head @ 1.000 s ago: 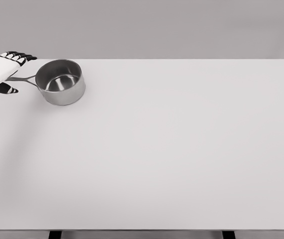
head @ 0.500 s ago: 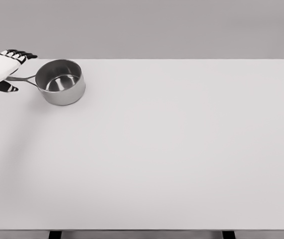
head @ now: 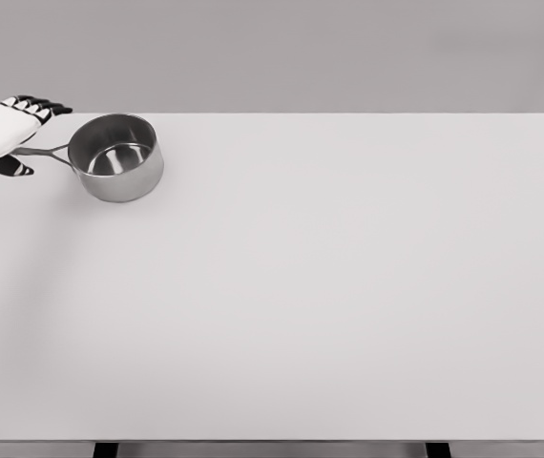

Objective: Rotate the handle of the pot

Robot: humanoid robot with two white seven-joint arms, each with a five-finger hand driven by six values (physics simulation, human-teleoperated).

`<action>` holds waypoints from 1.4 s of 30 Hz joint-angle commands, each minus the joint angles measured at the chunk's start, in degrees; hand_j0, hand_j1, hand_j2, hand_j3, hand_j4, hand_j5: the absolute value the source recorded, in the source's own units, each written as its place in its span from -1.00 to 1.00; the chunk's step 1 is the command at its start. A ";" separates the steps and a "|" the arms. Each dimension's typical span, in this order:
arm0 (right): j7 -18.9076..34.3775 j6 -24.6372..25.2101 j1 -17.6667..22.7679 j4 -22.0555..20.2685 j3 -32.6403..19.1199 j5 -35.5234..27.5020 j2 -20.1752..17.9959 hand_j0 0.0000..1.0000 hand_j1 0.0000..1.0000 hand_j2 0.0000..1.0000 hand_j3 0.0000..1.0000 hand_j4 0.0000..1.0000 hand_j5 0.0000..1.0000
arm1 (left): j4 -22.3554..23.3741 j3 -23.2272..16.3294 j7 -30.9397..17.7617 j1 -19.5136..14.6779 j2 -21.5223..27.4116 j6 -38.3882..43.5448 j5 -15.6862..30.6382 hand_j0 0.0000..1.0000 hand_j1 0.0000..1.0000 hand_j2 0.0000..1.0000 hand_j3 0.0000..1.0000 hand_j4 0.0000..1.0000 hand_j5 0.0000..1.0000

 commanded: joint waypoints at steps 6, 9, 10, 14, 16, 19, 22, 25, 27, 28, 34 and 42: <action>0.00 -0.01 0.00 0.00 0.02 -0.01 0.00 1.00 1.00 1.00 1.00 1.00 1.00 | 0.12 0.12 0.06 -0.09 -0.04 0.01 -0.97 1.00 1.00 1.00 1.00 1.00 1.00; 0.00 -0.01 0.00 0.00 0.02 -0.01 0.00 1.00 1.00 1.00 1.00 1.00 1.00 | -0.67 0.21 0.06 0.35 -0.21 0.01 -0.53 1.00 1.00 1.00 1.00 1.00 1.00; 0.00 -0.01 0.00 0.00 0.02 -0.01 0.00 1.00 1.00 1.00 1.00 1.00 1.00 | -1.11 0.21 0.06 0.53 -0.12 0.01 -0.44 1.00 1.00 1.00 1.00 1.00 1.00; 0.00 -0.01 0.00 0.00 0.02 -0.01 0.00 1.00 1.00 1.00 1.00 1.00 1.00 | -7.35 0.47 -0.12 1.05 0.49 0.01 -0.26 1.00 1.00 1.00 1.00 1.00 1.00; 0.00 -0.01 0.00 0.00 0.02 -0.01 0.00 1.00 1.00 1.00 1.00 1.00 1.00 | -8.93 0.56 -0.12 1.14 0.93 0.01 -0.09 1.00 1.00 1.00 1.00 1.00 1.00; 0.00 -0.01 0.00 0.00 0.02 -0.01 0.00 1.00 1.00 1.00 1.00 1.00 1.00 | -13.15 0.74 -0.29 3.86 2.60 0.01 3.77 1.00 1.00 1.00 1.00 1.00 1.00; 0.00 -0.01 0.00 0.00 0.02 -0.01 0.00 1.00 1.00 1.00 1.00 1.00 1.00 | -24.04 1.96 -0.29 10.71 9.01 0.01 9.31 1.00 1.00 1.00 1.00 1.00 1.00; 0.00 -0.01 0.00 0.00 0.02 -0.01 0.00 1.00 1.00 1.00 1.00 1.00 1.00 | -38.45 6.44 -0.21 19.42 13.50 0.01 12.22 1.00 1.00 1.00 1.00 1.00 1.00; 0.00 -0.01 0.00 0.00 0.02 -0.01 0.00 1.00 1.00 1.00 1.00 1.00 1.00 | -49.00 8.73 -0.56 24.08 14.38 0.01 12.30 1.00 1.00 1.00 1.00 1.00 1.00; 0.00 -0.01 0.00 0.00 0.02 -0.01 0.00 1.00 1.00 1.00 1.00 1.00 1.00 | -53.57 8.91 -0.64 24.96 14.47 0.01 12.57 1.00 1.00 1.00 1.00 1.00 1.00; 0.00 -0.01 0.00 0.00 0.02 -0.01 0.00 1.00 1.00 1.00 1.00 1.00 1.00 | -54.99 8.91 -0.82 26.72 7.61 0.01 13.45 1.00 1.00 1.00 1.00 1.00 1.00; 0.00 -0.01 0.00 0.00 0.02 -0.01 0.00 1.00 1.00 1.00 1.00 1.00 1.00 | -55.25 0.30 -0.82 26.63 4.27 0.01 12.66 1.00 1.00 1.00 1.00 1.00 1.00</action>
